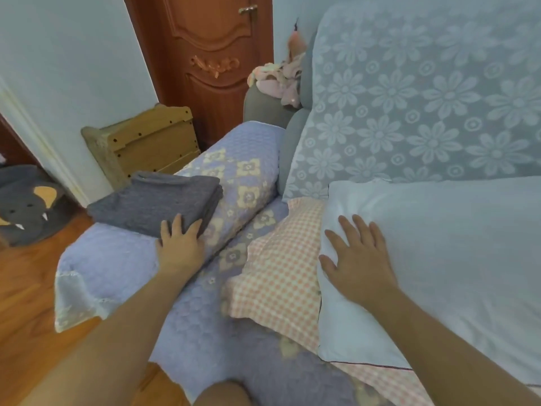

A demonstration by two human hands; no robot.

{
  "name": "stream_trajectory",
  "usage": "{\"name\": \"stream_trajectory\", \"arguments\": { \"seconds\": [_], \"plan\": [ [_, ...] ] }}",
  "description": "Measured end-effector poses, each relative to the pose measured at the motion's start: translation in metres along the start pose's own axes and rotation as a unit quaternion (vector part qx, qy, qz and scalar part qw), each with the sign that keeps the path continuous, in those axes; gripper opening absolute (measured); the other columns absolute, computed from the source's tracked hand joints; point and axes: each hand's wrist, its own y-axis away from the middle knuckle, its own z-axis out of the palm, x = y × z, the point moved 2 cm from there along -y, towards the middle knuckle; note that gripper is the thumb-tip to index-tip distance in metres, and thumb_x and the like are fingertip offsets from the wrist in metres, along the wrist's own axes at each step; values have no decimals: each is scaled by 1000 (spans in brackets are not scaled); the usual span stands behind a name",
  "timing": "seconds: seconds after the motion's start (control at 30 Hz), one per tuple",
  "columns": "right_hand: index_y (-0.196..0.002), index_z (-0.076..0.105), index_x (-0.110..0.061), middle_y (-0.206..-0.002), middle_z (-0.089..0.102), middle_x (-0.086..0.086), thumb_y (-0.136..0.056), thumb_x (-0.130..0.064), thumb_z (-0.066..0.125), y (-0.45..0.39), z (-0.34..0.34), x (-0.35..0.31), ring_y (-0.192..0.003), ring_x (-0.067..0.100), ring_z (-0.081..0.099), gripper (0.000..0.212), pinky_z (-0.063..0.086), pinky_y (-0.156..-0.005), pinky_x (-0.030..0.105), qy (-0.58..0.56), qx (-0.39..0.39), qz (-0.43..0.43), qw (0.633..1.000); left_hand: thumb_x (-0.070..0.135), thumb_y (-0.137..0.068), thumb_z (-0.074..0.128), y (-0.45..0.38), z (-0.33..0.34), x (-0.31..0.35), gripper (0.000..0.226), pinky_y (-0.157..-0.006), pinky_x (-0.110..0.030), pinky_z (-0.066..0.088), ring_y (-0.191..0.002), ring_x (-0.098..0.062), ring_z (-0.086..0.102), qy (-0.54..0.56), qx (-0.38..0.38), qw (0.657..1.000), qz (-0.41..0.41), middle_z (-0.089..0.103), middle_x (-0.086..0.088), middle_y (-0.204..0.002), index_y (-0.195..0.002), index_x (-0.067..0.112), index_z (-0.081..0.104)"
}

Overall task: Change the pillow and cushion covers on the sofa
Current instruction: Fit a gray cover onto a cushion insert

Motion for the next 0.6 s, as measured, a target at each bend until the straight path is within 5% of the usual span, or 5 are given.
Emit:
{"name": "stream_trajectory", "arguments": {
  "seconds": [0.13, 0.2, 0.33, 0.47, 0.6],
  "plan": [
    [-146, 49, -30, -162, 28, 6, -91, -63, 25, -3, -8, 6, -152, 28, 14, 68, 1, -122, 49, -12, 7, 5, 1000, 24, -108, 33, 2, -20, -2, 37, -110, -58, 34, -129, -37, 50, 48, 132, 990, -26, 60, -18, -131, -135, 10, 54],
    [-148, 44, -33, -164, 23, 3, -89, -67, 18, -3, -17, 12, -153, 26, 8, 73, -4, -123, 47, -27, -9, 2, 1000, 19, -106, 37, 1, -49, 5, 29, -102, -55, 40, -117, -38, 56, 35, 137, 988, -61, 64, -18, -120, -126, 11, 57],
    [-152, 34, -35, -166, 16, -1, -87, -72, 24, -7, -63, 31, -153, 22, 7, 75, -1, -124, 42, -117, -42, 7, 992, 7, -101, 47, -2, -141, 43, 48, -73, -49, 50, -109, -43, 61, 72, 142, 985, -60, 63, -22, -126, -148, 17, 46],
    [-158, 20, -28, -167, 12, 1, -98, -41, 57, 3, -147, 51, -152, 21, 11, 71, 14, -124, 39, -274, -36, 20, 961, -2, -97, 50, 34, -225, 125, 58, -98, -49, 52, -123, -41, 58, 148, 234, 958, 79, 61, -17, -138, -151, 19, 47],
    [-160, 13, -25, -165, 14, -3, -95, -36, 64, 17, -268, 72, -151, 16, 17, 83, 20, -123, 38, -361, 96, 5, 927, -15, -88, 46, 103, -313, 224, 65, -110, -28, 44, -130, -20, 56, 342, 250, 862, 279, 64, -2, -138, -137, 23, 64]
  ]
}}
